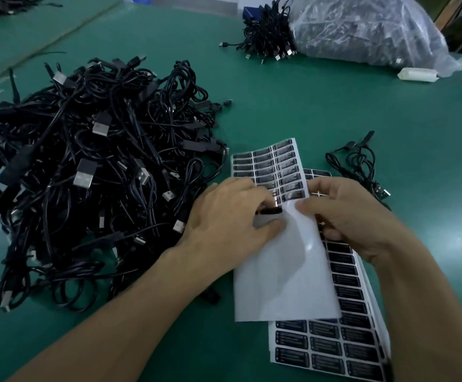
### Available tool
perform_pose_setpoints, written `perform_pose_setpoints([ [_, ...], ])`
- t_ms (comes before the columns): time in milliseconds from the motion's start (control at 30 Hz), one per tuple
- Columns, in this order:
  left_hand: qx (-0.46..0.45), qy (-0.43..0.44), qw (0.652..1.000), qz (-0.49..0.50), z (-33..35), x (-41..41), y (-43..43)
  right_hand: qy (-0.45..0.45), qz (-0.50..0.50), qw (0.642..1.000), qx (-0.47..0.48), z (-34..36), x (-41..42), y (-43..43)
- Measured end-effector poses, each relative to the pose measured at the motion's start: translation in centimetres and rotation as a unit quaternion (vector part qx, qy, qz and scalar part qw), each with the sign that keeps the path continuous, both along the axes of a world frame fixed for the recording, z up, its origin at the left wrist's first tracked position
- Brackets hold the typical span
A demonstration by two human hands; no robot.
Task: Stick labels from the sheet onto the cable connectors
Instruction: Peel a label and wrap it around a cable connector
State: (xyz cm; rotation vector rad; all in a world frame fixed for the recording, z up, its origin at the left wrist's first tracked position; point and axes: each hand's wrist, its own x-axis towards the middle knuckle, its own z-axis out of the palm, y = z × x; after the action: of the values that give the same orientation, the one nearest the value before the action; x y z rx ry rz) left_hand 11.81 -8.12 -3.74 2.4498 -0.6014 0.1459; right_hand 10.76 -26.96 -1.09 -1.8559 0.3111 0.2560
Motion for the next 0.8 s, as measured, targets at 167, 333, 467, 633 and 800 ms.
perform_pose_setpoints([
  [167, -0.085, -0.005, 0.996, -0.002, 0.1, -0.3, 0.0, -0.015, -0.018, 0.998, 0.056, 0.4, -0.1, 0.6],
  [333, -0.090, -0.010, 0.996, -0.007, -0.1, -0.4, 0.0, -0.035, -0.014, 0.997, 0.066, -0.1, -0.3, 1.7],
  [467, -0.124, -0.014, 0.992, 0.014, -0.3, -0.1, 0.0, -0.058, -0.016, 0.996, 0.071, -0.2, -0.4, 1.8],
  [633, -0.152, -0.005, 0.988, 0.019, -0.4, 0.0, 0.0, -0.071, -0.002, 0.992, 0.105, -0.1, -0.5, 1.6],
  [800, -0.164, 0.006, 0.986, 0.029, -0.3, 0.1, -0.1, -0.091, 0.016, 0.992, 0.091, -0.1, -0.7, 1.7],
])
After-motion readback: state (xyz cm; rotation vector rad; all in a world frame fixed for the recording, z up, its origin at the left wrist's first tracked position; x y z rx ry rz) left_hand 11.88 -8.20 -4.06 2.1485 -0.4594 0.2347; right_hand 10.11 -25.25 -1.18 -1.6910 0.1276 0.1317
